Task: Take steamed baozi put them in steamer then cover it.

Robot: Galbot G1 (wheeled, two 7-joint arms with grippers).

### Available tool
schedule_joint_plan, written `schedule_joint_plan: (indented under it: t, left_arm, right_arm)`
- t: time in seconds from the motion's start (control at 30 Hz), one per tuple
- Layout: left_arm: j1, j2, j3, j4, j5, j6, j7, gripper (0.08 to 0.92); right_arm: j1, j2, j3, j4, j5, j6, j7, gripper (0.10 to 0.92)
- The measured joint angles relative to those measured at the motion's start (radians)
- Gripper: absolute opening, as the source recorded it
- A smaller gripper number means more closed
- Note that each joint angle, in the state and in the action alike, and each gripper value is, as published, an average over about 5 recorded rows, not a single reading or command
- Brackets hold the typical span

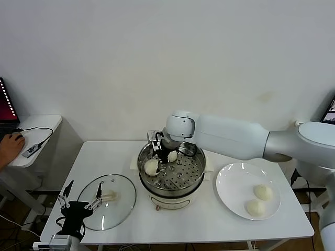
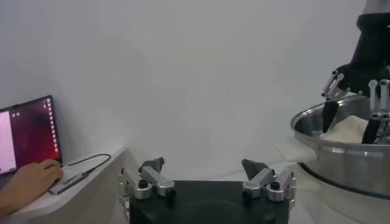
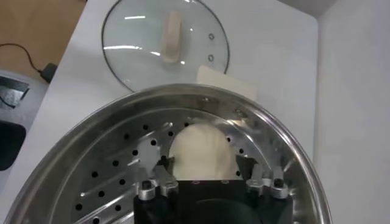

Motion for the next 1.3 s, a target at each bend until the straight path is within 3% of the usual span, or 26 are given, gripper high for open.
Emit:
schedule_joint_plan:
  t: [0.3, 0.73, 1.3]
  left_arm:
    - [0.009, 0.004, 0.001, -0.012, 0.000, 0.000, 0.000, 0.823]
    - [0.032, 0.002, 0.022, -0.039, 0.012, -0.002, -0.001, 0.823]
    - [0.044, -0.007, 0.058, -0.020, 0.050, -0.005, -0.003, 0.823]
  right_arm:
    - [0.118, -0.149, -0.019, 0.099, -0.082, 0.088, -0.113, 0.823]
    - [0.214, -0.528, -0.066, 0.306, -0.241, 0.252, -0.233, 0.823]
    - [-0.148, -0.884, 0.128, 0.441, -0.476, 0.341, -0.216, 0.823]
